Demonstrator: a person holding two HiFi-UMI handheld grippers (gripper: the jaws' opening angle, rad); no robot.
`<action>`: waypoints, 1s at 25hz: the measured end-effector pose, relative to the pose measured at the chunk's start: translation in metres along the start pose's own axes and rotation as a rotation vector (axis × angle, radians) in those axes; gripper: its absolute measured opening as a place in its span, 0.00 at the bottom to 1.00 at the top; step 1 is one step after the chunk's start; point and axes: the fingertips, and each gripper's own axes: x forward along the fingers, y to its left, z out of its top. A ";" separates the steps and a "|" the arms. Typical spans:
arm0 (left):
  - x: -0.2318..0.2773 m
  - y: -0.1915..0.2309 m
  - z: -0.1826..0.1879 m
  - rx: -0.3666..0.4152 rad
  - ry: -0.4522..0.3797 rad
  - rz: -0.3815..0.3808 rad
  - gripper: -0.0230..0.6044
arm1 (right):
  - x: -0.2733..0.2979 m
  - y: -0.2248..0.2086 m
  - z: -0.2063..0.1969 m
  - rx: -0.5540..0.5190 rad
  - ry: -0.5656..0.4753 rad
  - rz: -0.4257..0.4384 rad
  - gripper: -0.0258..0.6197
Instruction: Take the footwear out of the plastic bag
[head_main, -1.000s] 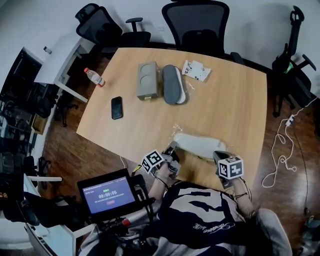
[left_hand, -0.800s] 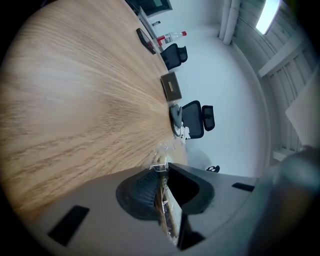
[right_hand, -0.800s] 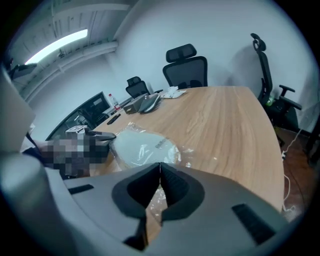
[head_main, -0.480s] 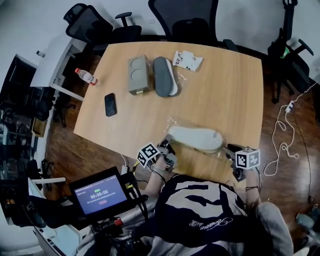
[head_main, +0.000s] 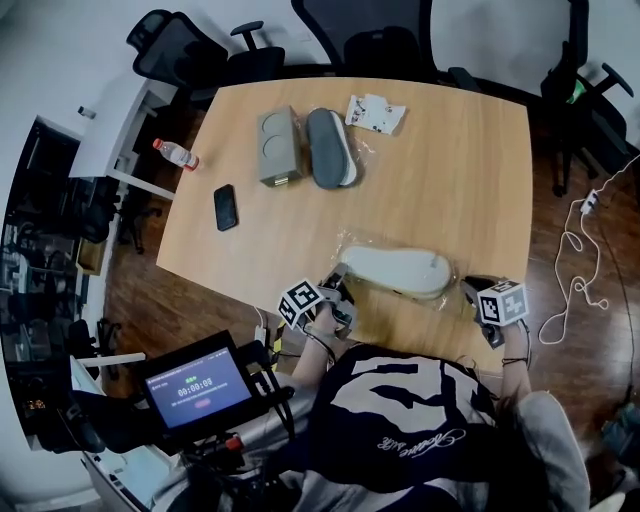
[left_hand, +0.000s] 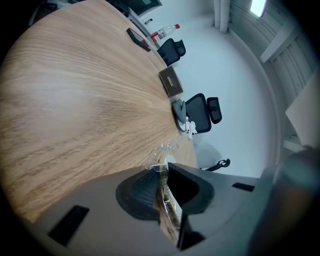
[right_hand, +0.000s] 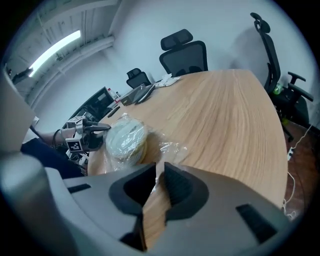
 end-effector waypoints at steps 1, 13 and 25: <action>0.000 0.000 0.001 0.000 -0.001 0.001 0.11 | 0.001 0.002 0.001 -0.017 0.002 0.003 0.12; 0.001 0.000 0.004 -0.012 -0.016 0.006 0.11 | 0.011 0.035 0.015 0.126 -0.011 0.283 0.23; 0.000 0.002 0.003 -0.011 -0.011 0.001 0.11 | 0.024 0.043 0.028 0.222 0.014 0.357 0.36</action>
